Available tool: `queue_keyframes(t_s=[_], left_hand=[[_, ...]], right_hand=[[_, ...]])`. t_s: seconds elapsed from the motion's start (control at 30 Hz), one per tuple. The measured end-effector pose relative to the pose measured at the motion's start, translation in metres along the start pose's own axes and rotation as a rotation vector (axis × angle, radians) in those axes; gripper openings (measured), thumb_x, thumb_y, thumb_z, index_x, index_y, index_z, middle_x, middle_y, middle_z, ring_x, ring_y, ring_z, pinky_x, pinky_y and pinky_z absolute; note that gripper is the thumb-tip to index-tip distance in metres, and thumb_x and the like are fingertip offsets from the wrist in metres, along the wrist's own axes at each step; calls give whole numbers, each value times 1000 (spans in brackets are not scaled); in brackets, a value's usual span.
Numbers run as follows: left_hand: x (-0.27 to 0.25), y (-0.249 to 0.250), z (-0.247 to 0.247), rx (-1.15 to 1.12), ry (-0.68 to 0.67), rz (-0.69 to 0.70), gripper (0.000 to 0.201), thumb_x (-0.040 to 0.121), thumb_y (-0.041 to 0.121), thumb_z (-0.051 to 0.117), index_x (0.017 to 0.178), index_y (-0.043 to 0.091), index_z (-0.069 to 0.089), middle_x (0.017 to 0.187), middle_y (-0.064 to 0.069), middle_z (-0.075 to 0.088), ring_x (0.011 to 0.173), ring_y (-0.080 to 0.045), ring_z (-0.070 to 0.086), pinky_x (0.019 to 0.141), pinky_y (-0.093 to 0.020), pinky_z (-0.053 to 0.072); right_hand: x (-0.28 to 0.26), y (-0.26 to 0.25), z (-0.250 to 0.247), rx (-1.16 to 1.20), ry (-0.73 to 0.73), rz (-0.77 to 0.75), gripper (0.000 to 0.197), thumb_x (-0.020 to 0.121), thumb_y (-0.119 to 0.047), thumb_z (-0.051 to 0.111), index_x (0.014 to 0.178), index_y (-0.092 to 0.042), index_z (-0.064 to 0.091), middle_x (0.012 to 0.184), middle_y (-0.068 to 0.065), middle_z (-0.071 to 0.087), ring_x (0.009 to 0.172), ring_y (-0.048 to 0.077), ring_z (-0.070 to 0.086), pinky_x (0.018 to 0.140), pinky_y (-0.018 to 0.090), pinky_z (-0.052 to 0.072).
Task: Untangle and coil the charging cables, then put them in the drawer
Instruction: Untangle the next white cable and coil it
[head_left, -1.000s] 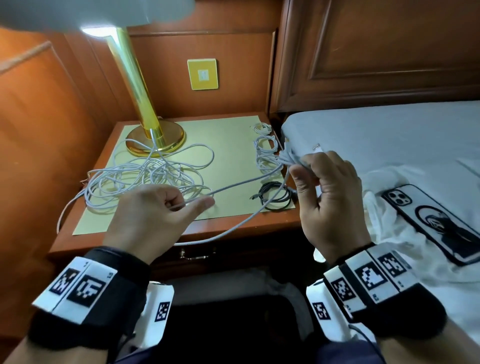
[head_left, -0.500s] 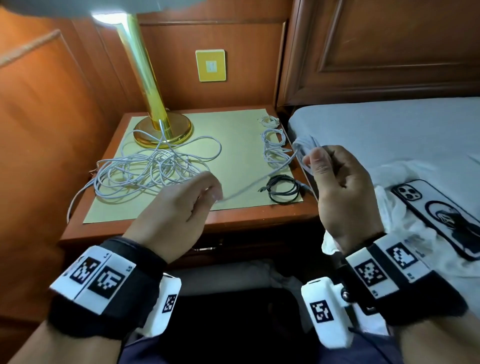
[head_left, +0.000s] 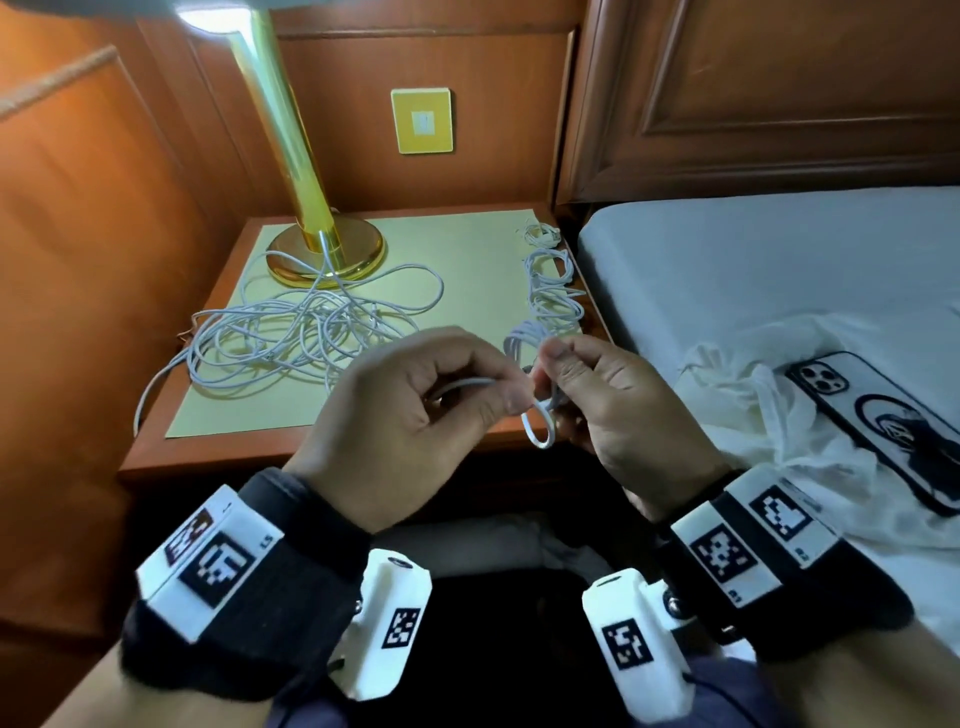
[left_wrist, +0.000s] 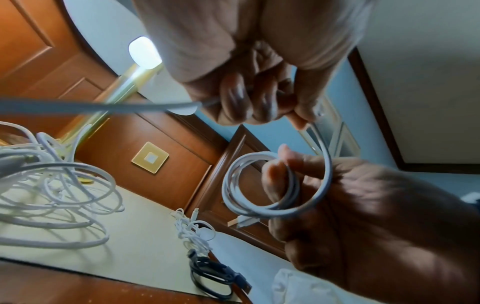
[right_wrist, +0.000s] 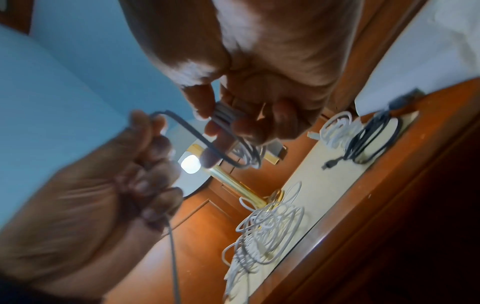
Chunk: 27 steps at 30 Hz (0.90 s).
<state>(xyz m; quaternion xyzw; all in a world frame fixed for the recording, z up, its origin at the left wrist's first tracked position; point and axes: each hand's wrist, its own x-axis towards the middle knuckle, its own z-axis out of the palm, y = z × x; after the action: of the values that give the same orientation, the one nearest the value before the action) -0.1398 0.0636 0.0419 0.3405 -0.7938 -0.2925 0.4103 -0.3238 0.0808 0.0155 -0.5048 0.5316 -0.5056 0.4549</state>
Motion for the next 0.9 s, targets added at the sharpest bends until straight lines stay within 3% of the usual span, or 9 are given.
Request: queue_keyframes(t_s=[0.07,0.13,0.2,0.3,0.4,0.47,0.63,0.73,0.9], left_hand=[[4,-4,2,-7,100,-34,5,88,23,75,87,19,76,82,10,74,78,-13,69,71,-28,54],[9,-9,5,-23,185,-80,7,88,26,75,85,20,75,81,12,73,72,-8,67,66,-26,53],[14,-11,7,-21,260,-128,13,84,34,76,81,21,73,78,12,72,68,-1,63,64,-17,50],[17,-18,6,93,327,-132,23,79,41,79,81,18,75,77,11,72,67,-2,61,63,-15,48],[17,-21,4,192,330,-109,12,85,35,77,82,23,75,77,18,69,68,3,59,62,-11,45],[17,-22,5,228,317,-101,6,89,29,74,88,25,77,77,23,67,68,5,60,62,-10,44],[15,-22,11,133,250,-143,14,96,16,65,100,22,77,80,16,71,69,2,63,64,-16,46],[15,-15,13,-80,186,-172,16,97,28,60,104,22,74,82,9,74,59,-2,58,61,-26,46],[19,-6,22,-3,159,-120,30,94,32,57,121,27,69,75,14,69,73,0,64,69,-17,50]], right_hand=[[-2,-5,6,74,-75,60,33,103,-33,48,79,-12,58,70,9,73,56,24,39,48,21,33],[-4,-9,9,126,-121,126,35,102,-34,46,80,-9,56,59,12,65,48,19,38,41,17,29],[-5,-11,10,200,-134,218,38,104,-34,42,80,-8,54,49,5,50,39,10,37,38,16,28],[-3,-11,7,242,-130,303,42,104,-43,40,79,-13,54,46,-7,39,38,5,31,43,21,21],[-5,-16,2,291,-153,310,46,93,-58,44,73,-16,51,49,-9,35,41,6,27,50,26,19],[-5,-18,-1,338,-160,300,43,95,-54,45,69,-18,47,50,-9,32,41,6,25,51,26,17],[-5,-18,-4,452,-135,269,42,97,-48,45,65,-21,44,52,-8,28,42,7,20,55,31,8],[-3,-19,-6,496,-137,235,40,91,-52,47,65,-22,44,52,-8,27,43,8,17,54,32,8],[1,-17,-6,453,-69,229,44,102,-49,38,70,-19,45,57,-3,40,43,11,21,56,35,11]])
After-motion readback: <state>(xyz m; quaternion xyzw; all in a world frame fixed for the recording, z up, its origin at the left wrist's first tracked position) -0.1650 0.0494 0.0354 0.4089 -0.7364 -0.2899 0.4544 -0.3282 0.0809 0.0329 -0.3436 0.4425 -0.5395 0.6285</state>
